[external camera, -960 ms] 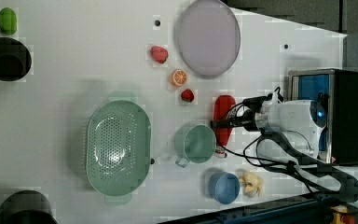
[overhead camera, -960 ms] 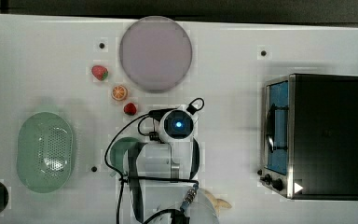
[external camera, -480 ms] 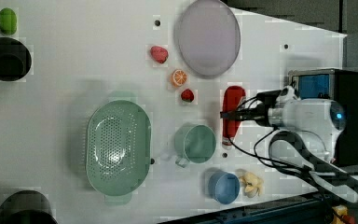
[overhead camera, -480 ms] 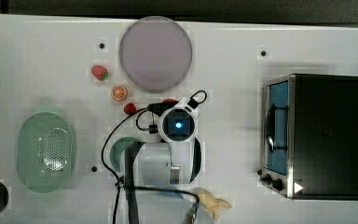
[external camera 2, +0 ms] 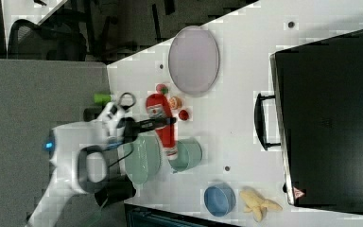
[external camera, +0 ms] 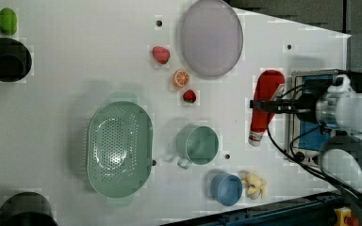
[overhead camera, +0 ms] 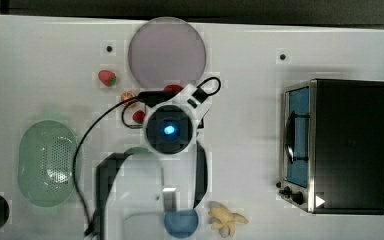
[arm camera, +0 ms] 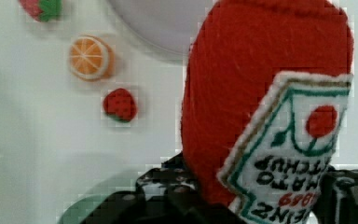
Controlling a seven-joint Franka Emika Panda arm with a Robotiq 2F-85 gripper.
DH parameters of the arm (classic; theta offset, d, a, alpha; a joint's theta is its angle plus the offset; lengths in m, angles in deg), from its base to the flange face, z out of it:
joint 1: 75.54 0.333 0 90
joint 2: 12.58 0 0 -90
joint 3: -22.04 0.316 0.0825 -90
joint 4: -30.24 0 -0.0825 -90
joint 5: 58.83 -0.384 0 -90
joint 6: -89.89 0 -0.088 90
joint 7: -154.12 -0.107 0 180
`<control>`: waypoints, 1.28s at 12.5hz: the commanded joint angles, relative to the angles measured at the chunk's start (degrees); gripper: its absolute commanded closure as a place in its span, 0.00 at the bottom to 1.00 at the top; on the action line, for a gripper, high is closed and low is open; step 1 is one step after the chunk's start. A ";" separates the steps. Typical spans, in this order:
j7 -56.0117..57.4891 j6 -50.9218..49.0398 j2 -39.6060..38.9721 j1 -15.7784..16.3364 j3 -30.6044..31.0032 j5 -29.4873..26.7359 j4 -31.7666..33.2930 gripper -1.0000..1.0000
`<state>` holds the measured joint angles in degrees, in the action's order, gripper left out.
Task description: Pick Ketchup from the table and place it in strainer.
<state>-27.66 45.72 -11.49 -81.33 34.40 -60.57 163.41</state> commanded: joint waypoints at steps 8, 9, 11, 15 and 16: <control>-36.96 -8.57 -2.11 5.23 21.98 -0.07 -8.34 0.37; -39.66 -6.41 -3.75 5.45 23.90 -0.07 -8.37 0.37; -45.92 -0.72 -8.03 5.91 26.87 0.03 -8.37 0.37; -51.48 10.11 -17.64 7.79 28.22 1.19 -8.32 0.33; -51.48 11.26 -19.84 8.10 28.19 2.77 -8.33 0.24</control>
<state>-74.02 55.51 -30.92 -72.35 63.87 -58.07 155.24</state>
